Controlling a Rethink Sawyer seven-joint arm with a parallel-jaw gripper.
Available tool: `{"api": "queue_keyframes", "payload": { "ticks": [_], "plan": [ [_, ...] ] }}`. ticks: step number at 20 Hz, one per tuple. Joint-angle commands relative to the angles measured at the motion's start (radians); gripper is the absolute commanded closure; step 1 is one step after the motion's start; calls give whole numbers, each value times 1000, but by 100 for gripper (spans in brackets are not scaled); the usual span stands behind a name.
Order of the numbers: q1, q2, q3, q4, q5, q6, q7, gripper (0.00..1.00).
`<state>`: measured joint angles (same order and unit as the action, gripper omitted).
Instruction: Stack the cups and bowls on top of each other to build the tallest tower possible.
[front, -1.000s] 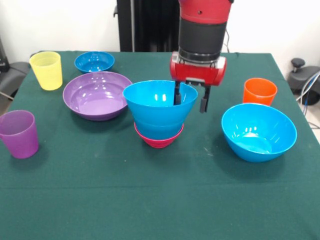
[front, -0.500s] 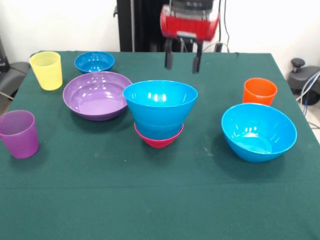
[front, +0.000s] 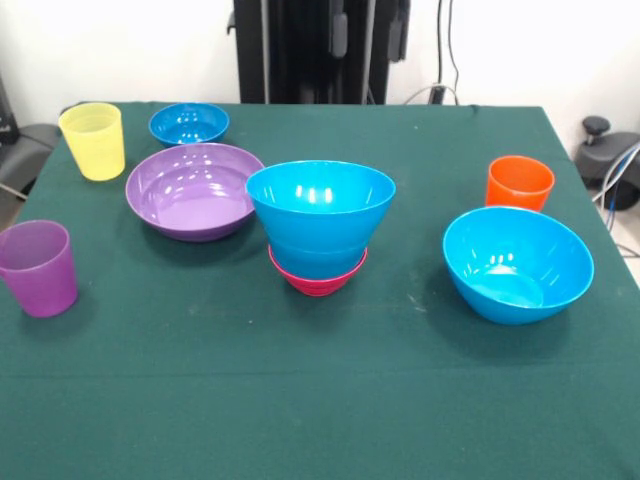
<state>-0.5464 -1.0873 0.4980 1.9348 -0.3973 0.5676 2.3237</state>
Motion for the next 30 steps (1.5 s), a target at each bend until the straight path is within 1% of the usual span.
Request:
{"api": "queue_keyframes", "payload": {
  "ticks": [1,3,7,10,12,15,17,20,22,24,27,30],
  "plan": [
    [52,-8,54,138,-31,34,-113,0],
    [84,14,30,130,-58,9,-67,0],
    [125,-2,12,133,-39,25,-28,0],
    [160,-3,-15,128,-46,20,5,0],
    [169,24,-27,109,-56,17,7,0],
    [176,67,-39,92,-71,-12,10,0],
    [192,70,-52,90,-76,-17,25,0],
    [181,82,-54,87,-75,-23,8,0],
    [167,106,-56,87,-80,-43,-5,0],
    [169,138,-70,73,-106,-69,0,0],
    [188,197,-101,42,-145,-111,20,0],
    [220,245,-140,4,-185,-143,45,0]
  ]
}}
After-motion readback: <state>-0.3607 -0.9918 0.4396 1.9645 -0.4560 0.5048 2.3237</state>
